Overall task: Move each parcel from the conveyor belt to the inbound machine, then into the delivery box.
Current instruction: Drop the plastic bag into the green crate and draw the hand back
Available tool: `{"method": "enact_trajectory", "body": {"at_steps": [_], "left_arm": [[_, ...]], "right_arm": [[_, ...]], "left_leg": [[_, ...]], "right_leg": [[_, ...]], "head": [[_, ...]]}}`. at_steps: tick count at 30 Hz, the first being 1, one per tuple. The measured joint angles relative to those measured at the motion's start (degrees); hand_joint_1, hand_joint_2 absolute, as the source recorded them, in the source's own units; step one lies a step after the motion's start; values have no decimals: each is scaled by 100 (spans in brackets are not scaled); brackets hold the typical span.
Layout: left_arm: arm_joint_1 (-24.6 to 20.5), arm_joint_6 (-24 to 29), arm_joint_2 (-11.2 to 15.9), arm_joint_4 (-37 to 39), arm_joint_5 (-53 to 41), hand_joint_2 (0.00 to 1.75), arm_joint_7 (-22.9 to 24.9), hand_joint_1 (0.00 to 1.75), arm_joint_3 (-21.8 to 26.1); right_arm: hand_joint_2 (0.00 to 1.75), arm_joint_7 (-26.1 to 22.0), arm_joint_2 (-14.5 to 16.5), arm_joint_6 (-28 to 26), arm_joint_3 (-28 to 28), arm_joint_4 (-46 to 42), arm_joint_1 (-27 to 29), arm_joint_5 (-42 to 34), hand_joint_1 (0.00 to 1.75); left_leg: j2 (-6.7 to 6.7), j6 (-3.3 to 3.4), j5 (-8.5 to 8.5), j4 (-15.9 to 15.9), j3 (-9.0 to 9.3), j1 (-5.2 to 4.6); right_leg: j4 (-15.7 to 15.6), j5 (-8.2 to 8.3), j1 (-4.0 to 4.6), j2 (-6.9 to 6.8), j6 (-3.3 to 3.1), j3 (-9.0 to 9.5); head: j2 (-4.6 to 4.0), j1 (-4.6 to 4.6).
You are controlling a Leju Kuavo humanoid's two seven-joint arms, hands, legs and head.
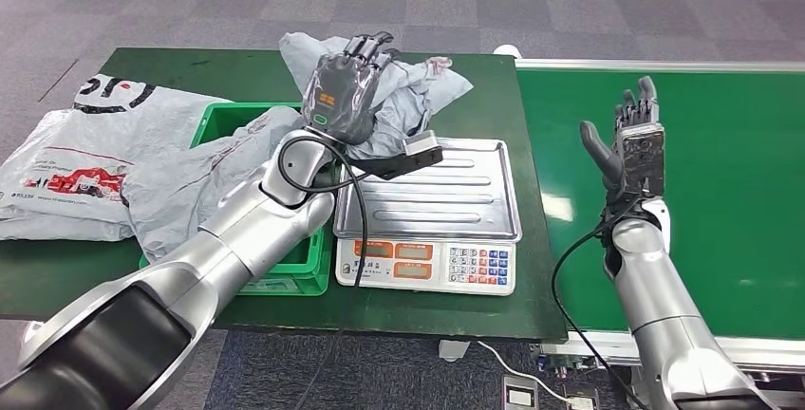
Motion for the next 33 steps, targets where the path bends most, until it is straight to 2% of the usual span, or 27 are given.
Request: {"method": "enact_trajectory", "body": {"at_steps": [6,10,16,23,28,33], "left_arm": [[-10,-30,315,124,-751,175,741,175,234],[-10,-48,484,181,-818,175,780,175,393],[-5,-184,570,220,-712,175,773,175,533],[114,-231,823,230,-897,175,962,175,871],[165,-232,902,230,-933,175,984,175,930],[291,-242,1044,200,-1294,175,1365,175,980]], "right_arm": [[175,83,-88,-4,0,-25,64,2,0],[175,110,-150,-5,0,-33,71,2,0],[175,130,-184,-8,0,-37,78,-13,0],[175,198,-429,-26,-77,-292,354,-96,0],[175,222,-492,-25,-98,-408,438,-97,0],[175,348,-568,-9,-121,-629,637,-79,0]], "left_leg": [[7,-1,0,0,-2,0],[5,-1,0,0,-2,3],[4,-1,0,0,-6,2],[8,-3,-3,0,-6,2],[7,-4,-2,0,-8,5],[7,-4,-3,0,-8,4]], "right_leg": [[0,0,1,9,0,-5],[0,0,3,7,0,-6],[0,0,1,6,0,-6],[-1,0,2,12,-1,-12],[0,0,4,11,-1,-13],[0,0,2,12,-1,-11]], "head": [[0,0],[0,0],[0,0],[0,0],[0,0],[0,0]]}}
